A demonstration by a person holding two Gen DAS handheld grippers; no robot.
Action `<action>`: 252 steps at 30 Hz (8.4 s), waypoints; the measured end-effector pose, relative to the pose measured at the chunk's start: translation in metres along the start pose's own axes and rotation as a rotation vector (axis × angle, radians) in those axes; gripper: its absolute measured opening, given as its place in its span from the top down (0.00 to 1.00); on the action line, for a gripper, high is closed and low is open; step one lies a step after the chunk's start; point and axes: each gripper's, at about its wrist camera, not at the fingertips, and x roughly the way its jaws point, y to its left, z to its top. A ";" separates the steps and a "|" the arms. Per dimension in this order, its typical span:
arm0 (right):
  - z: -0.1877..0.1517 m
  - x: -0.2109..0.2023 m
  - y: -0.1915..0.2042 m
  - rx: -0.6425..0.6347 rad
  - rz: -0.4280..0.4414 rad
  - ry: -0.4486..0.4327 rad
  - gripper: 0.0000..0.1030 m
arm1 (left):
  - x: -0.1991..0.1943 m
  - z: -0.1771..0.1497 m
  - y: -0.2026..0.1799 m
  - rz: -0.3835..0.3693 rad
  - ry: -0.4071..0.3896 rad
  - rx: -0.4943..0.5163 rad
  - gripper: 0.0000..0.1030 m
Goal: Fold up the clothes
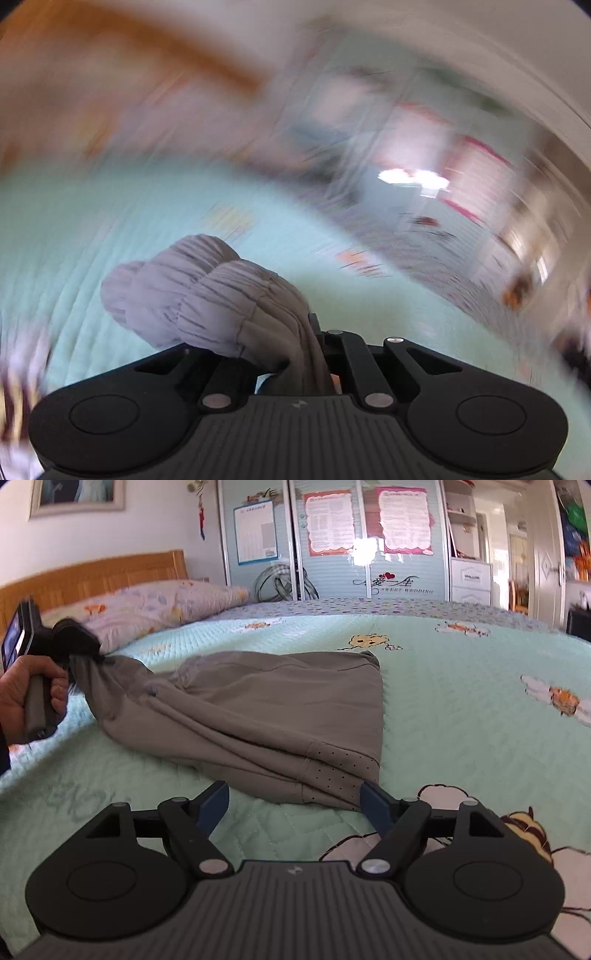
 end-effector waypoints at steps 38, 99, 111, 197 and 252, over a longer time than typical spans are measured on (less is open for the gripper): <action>0.044 -0.075 -0.034 0.231 0.208 -0.135 0.19 | -0.083 -0.101 -0.096 -0.335 0.206 0.593 0.02; 0.142 0.120 0.012 0.525 0.505 0.320 0.21 | -0.030 -0.073 -0.046 -0.586 0.300 0.065 0.01; 0.171 0.217 0.005 0.565 0.279 0.378 0.37 | -0.019 -0.096 -0.042 -0.537 0.424 0.122 0.01; 0.013 0.146 0.199 -1.094 -0.338 -0.032 0.15 | 0.049 -0.104 0.104 -0.762 0.541 -1.073 0.01; 0.232 0.060 0.096 0.068 0.198 -0.017 0.93 | 0.037 -0.111 0.114 -0.754 0.540 -1.048 0.01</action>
